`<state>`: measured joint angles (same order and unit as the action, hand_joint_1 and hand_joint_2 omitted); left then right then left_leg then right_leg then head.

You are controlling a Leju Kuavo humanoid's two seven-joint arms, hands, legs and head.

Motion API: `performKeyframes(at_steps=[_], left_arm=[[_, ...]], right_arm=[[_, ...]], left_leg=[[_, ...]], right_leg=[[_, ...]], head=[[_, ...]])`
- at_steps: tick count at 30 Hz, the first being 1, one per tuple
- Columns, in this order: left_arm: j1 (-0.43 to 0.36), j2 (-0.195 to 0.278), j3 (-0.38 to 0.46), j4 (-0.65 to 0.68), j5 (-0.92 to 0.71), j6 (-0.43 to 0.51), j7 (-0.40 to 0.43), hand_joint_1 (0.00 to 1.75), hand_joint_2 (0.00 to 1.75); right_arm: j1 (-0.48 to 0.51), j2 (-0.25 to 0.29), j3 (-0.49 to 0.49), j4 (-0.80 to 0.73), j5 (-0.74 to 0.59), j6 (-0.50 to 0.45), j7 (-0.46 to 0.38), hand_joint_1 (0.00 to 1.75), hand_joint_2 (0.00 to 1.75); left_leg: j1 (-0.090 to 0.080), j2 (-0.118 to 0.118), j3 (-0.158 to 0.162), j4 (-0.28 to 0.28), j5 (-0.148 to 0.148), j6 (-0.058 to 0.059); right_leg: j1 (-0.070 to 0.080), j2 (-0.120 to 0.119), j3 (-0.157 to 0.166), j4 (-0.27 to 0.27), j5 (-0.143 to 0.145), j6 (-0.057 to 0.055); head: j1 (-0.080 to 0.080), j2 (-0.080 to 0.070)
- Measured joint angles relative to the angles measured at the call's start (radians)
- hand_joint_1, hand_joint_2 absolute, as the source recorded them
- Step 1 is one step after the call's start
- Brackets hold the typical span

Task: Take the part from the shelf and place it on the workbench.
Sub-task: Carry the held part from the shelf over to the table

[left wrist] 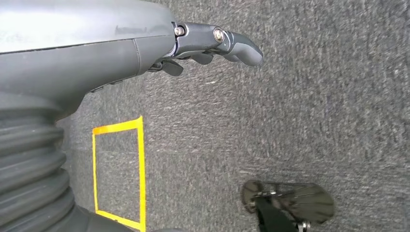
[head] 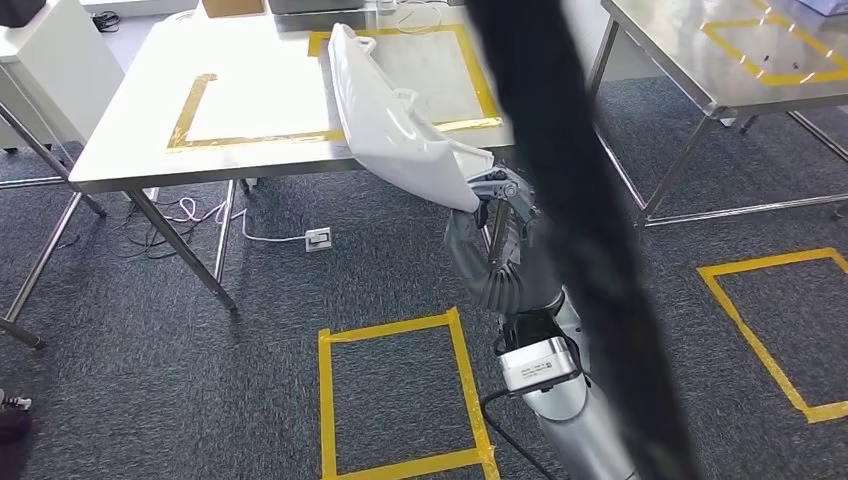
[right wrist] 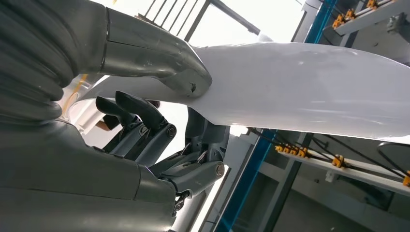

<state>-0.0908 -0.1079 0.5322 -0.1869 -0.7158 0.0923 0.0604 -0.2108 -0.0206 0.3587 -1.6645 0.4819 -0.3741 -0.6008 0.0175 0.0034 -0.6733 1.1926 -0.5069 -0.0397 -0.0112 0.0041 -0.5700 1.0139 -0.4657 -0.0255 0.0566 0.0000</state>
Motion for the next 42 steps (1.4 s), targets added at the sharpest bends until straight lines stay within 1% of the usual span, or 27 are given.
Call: performKeyframes(at_steps=[2,3,7,9,11,12,13,14,16,17,18,20,22,23,24,26,27,28,29,31,32,33,34,36,38,39,42], left_arm=[[0.0,0.0,0.0,0.001,0.0,0.001,0.0,0.0,1.75],[0.0,-0.001,0.0,0.001,0.0,0.001,0.0,0.0,1.75],[0.003,0.0,0.001,0.002,0.0,-0.001,0.0,0.0,1.75],[0.002,0.001,0.001,0.002,0.0,-0.002,0.0,0.0,1.75],[0.003,0.001,0.002,0.003,-0.001,-0.003,0.0,0.0,1.75],[0.004,0.001,0.002,0.003,-0.002,-0.003,0.0,0.0,1.75],[0.004,0.001,0.002,0.003,-0.003,-0.004,0.0,0.0,1.75],[0.004,0.001,0.002,0.003,-0.004,-0.004,0.0,0.0,1.75],[0.004,0.001,0.002,0.004,-0.007,-0.005,0.0,0.0,1.75],[0.003,0.001,0.002,0.004,-0.008,-0.005,0.0,0.0,1.75],[0.003,0.001,0.002,0.004,-0.01,-0.006,0.0,0.0,1.75],[0.001,0.0,0.002,0.004,-0.014,-0.007,0.0,0.0,1.75],[0.001,0.0,0.002,0.003,-0.018,-0.007,0.0,0.0,1.75],[0.0,0.001,0.002,0.003,-0.019,-0.007,0.0,0.0,1.75],[0.0,0.001,0.002,0.003,-0.019,-0.007,-0.001,0.0,1.75],[0.002,0.001,0.002,0.003,-0.02,-0.007,-0.002,0.0,1.75],[0.005,0.001,0.002,0.003,-0.02,-0.007,-0.003,0.0,1.75],[0.009,0.001,0.002,0.003,-0.02,-0.006,-0.004,0.0,1.75],[0.011,0.002,0.002,0.003,-0.02,-0.006,-0.003,0.0,1.75],[0.015,0.002,0.002,0.004,-0.02,-0.004,-0.004,0.0,1.75],[0.015,0.003,0.002,0.004,-0.02,-0.003,-0.004,0.0,1.75],[0.015,0.003,0.002,0.004,-0.02,-0.003,-0.004,0.0,1.75],[0.015,0.003,0.002,0.004,-0.02,-0.002,-0.004,0.0,1.75],[0.016,0.002,0.002,0.005,-0.02,-0.002,-0.006,0.0,1.75],[0.018,0.001,0.002,0.005,-0.019,0.0,-0.01,0.0,1.75],[0.019,0.001,0.002,0.005,-0.019,0.0,-0.012,0.0,1.75],[0.023,0.001,0.003,0.005,-0.021,0.0,-0.02,0.0,1.75]], right_arm=[[0.003,0.0,0.0,0.001,-0.003,-0.003,-0.006,1.75,1.75],[0.004,0.0,0.001,0.002,-0.004,-0.004,-0.007,1.75,1.75],[0.007,0.0,0.005,0.003,-0.004,-0.008,-0.008,1.75,1.75],[0.006,0.0,0.006,0.004,-0.005,-0.01,-0.007,1.75,1.75],[0.008,0.0,0.008,0.006,-0.005,-0.011,-0.007,1.75,1.75],[0.01,0.0,0.008,0.008,-0.005,-0.012,-0.007,1.75,1.75],[0.011,0.0,0.008,0.01,-0.005,-0.012,-0.007,1.75,1.75],[0.011,0.0,0.009,0.011,-0.005,-0.013,-0.007,1.75,1.75],[0.011,0.0,0.01,0.012,-0.005,-0.013,-0.007,1.75,1.75],[0.01,0.0,0.011,0.012,-0.005,-0.014,-0.007,1.75,1.75],[0.01,0.0,0.011,0.012,-0.005,-0.014,-0.007,1.75,1.75],[0.009,0.0,0.012,0.012,-0.005,-0.015,-0.007,1.75,1.75],[0.011,0.0,0.012,0.011,-0.005,-0.016,-0.008,1.75,1.75],[0.012,0.0,0.012,0.011,-0.005,-0.017,-0.008,1.75,1.75],[0.014,0.0,0.012,0.011,-0.006,-0.018,-0.009,1.75,1.75],[0.025,-0.001,0.012,0.012,-0.01,-0.02,-0.017,1.75,1.75],[0.034,-0.001,0.012,0.012,-0.012,-0.023,-0.023,1.75,1.75],[0.043,-0.001,0.013,0.013,-0.014,-0.026,-0.03,1.75,1.75],[0.051,-0.002,0.013,0.014,-0.015,-0.029,-0.036,1.75,1.75],[0.06,-0.002,0.013,0.015,-0.015,-0.034,-0.042,1.75,1.75],[0.061,-0.003,0.013,0.015,-0.015,-0.034,-0.043,1.75,1.75],[0.062,-0.003,0.013,0.016,-0.015,-0.034,-0.043,1.75,1.75],[0.064,-0.003,0.013,0.017,-0.015,-0.034,-0.043,1.75,1.75],[0.066,-0.004,0.013,0.017,-0.017,-0.034,-0.044,1.75,1.75],[0.068,-0.005,0.014,0.017,-0.022,-0.035,-0.047,1.75,1.75],[0.068,-0.006,0.014,0.018,-0.024,-0.035,-0.048,1.75,1.75],[0.07,-0.007,0.017,0.018,-0.026,-0.035,-0.044,1.75,1.75]], left_leg=[[0.001,-0.002,0.051,-0.11,0.041,0.004],[0.0,-0.004,0.061,-0.132,0.042,0.01],[0.0,-0.005,0.069,-0.138,0.031,0.041],[0.002,-0.005,0.076,-0.141,0.027,0.051],[0.0,-0.005,0.081,-0.141,0.02,0.056],[0.0,-0.005,0.084,-0.14,0.017,0.057],[-0.001,-0.005,0.089,-0.14,0.012,0.057],[-0.001,-0.006,0.096,-0.14,0.007,0.056],[-0.001,-0.008,0.11,-0.141,-0.004,0.053],[-0.003,-0.008,0.115,-0.141,-0.01,0.049],[-0.003,-0.008,0.119,-0.143,-0.014,0.044],[-0.004,-0.007,0.125,-0.149,-0.02,0.031],[-0.004,-0.004,0.131,-0.15,-0.028,0.021],[-0.004,-0.003,0.126,-0.13,-0.039,0.017],[-0.004,-0.003,0.107,-0.089,-0.057,0.014],[-0.004,-0.004,0.029,0.044,-0.103,0.009],[-0.004,-0.003,-0.009,0.099,-0.112,0.007],[-0.004,-0.003,-0.034,0.123,-0.103,0.006],[-0.004,-0.003,-0.038,0.105,-0.071,0.006],[-0.004,-0.003,0.0,-0.018,0.023,0.01],[-0.005,-0.004,0.028,-0.083,0.052,0.013],[-0.006,-0.004,0.047,-0.125,0.065,0.018],[-0.007,-0.005,0.056,-0.143,0.061,0.024],[-0.007,-0.006,0.062,-0.148,0.049,0.038],[-0.004,-0.008,0.075,-0.154,0.04,0.051],[-0.002,-0.009,0.083,-0.156,0.034,0.055],[-0.002,-0.009,0.106,-0.158,0.012,0.059]], right_leg=[[0.001,0.002,0.0,0.016,-0.016,0.013],[0.002,0.003,-0.001,0.021,-0.021,0.019],[0.001,0.002,-0.004,0.037,-0.036,0.037],[0.0,0.0,-0.047,0.123,-0.075,0.046],[0.0,0.0,-0.128,0.259,-0.121,0.049],[0.0,0.0,-0.16,0.303,-0.126,0.049],[0.0,0.0,-0.175,0.312,-0.112,0.047],[0.001,0.0,-0.168,0.278,-0.078,0.043],[0.004,-0.002,-0.112,0.14,0.005,0.031],[0.007,-0.004,-0.086,0.079,0.028,0.025],[0.011,-0.005,-0.07,0.04,0.037,0.021],[0.017,-0.003,-0.063,0.022,0.028,0.014],[0.01,0.0,-0.047,0.009,0.024,0.007],[0.007,0.0,-0.035,0.002,0.022,0.002],[0.003,0.0,-0.022,-0.004,0.018,-0.002],[0.004,-0.001,-0.004,-0.005,0.003,-0.009],[0.005,0.0,0.004,-0.005,-0.006,-0.01],[0.005,0.001,0.014,-0.004,-0.015,-0.009],[0.005,0.002,0.026,-0.004,-0.024,-0.008],[0.004,0.005,0.051,-0.002,-0.045,-0.003],[0.006,0.006,0.059,0.0,-0.057,0.002],[0.008,0.007,0.063,0.001,-0.065,0.007],[0.009,0.008,0.066,0.001,-0.07,0.012],[0.011,0.009,0.07,0.004,-0.072,0.02],[0.01,0.006,0.054,0.043,-0.073,0.027],[0.008,0.004,0.026,0.089,-0.082,0.032],[0.005,0.001,-0.105,0.264,-0.138,0.044]], head=[[-0.002,0.0],[-0.003,0.0],[-0.004,0.0],[-0.003,0.0],[-0.003,0.0],[-0.003,0.0],[-0.003,0.0],[-0.003,0.0],[-0.003,0.0],[-0.004,0.0],[-0.005,0.0],[-0.006,0.0],[-0.007,0.0],[-0.01,0.0],[-0.012,0.0],[-0.017,0.0],[-0.017,0.0],[-0.017,0.0],[-0.017,0.0],[-0.018,0.0],[-0.019,0.0],[-0.021,0.0],[-0.021,0.0],[-0.02,0.0],[-0.018,0.0],[-0.017,0.0],[-0.015,0.0]])
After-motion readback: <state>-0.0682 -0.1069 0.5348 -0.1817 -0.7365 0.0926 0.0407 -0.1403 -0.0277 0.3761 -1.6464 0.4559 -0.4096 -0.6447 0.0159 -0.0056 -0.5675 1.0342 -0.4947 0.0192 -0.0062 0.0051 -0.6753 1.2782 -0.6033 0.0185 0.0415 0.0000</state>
